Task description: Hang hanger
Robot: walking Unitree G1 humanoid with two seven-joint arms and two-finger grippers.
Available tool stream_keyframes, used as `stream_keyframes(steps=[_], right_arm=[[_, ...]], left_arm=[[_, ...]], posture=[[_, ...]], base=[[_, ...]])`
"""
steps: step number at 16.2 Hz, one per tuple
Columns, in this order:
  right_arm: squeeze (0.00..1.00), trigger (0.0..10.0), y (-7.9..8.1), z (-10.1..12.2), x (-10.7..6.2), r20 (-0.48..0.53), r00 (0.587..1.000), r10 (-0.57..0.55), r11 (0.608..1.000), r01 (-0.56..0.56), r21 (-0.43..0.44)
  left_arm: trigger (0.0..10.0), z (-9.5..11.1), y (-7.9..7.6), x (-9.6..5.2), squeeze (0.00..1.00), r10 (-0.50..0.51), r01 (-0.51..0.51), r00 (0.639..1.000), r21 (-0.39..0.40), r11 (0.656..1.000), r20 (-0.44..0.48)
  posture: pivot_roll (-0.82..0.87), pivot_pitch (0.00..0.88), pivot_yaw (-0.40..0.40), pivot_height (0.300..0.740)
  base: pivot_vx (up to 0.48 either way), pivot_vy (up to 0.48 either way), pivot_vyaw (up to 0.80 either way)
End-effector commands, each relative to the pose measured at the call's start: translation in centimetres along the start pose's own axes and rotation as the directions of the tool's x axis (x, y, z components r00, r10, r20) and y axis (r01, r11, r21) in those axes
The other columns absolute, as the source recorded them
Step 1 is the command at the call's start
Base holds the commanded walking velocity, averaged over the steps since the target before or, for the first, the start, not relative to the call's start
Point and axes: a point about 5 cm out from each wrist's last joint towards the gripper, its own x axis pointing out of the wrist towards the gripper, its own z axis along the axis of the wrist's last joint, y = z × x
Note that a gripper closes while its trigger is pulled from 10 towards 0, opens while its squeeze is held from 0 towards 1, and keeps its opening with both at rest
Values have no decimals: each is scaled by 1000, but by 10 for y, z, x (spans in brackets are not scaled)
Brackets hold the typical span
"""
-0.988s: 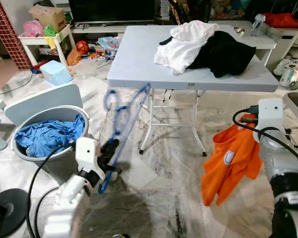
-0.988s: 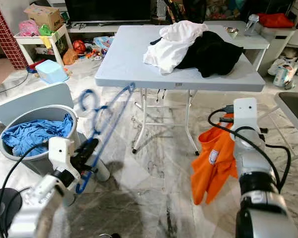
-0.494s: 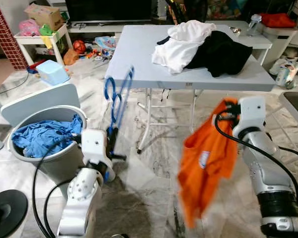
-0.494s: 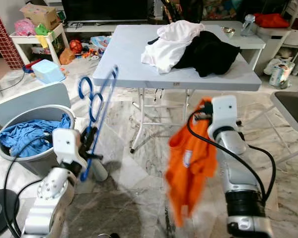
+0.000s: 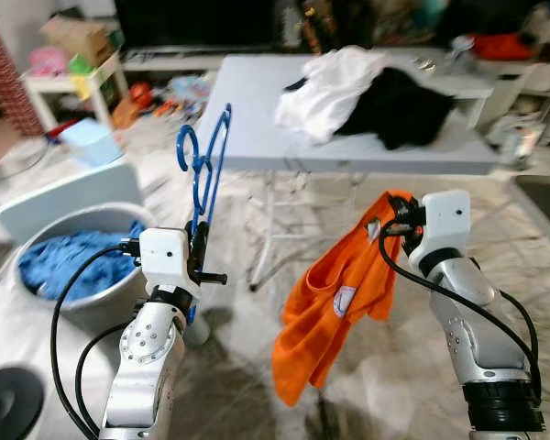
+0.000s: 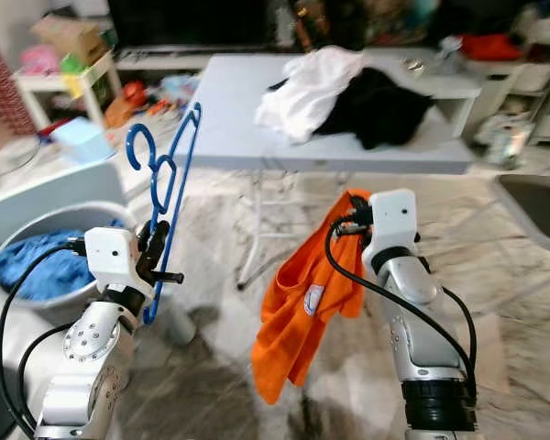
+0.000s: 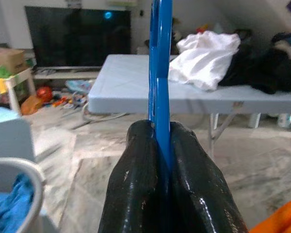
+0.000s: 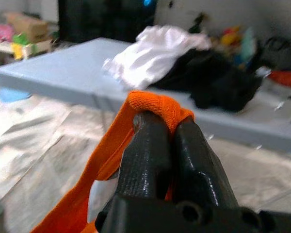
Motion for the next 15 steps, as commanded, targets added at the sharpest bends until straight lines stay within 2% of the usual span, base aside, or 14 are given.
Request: stream_keyframes(steps=[1, 8, 15], right_arm=[[0, 10000, 2, 16, 4, 57, 998, 15, 1000, -16, 6], [0, 10000, 12, 20, 4, 70, 995, 69, 997, -70, 13], [0, 10000, 20, 23, 7, 91, 990, 105, 994, -107, 20]], left_arm=[[10000, 12, -3, 4, 0, -16, 17, 999, -6, 1000, 48], [10000, 15, -7, 3, 0, -13, 14, 998, -19, 1000, 56], [10000, 18, -3, 7, 0, -5, 6, 998, -11, 1000, 60]], posture=[[-134, 0, 25, 740], [-127, 0, 21, 740], [-119, 0, 27, 740]], base=[[405, 0, 0], [418, 0, 0], [447, 0, 0]])
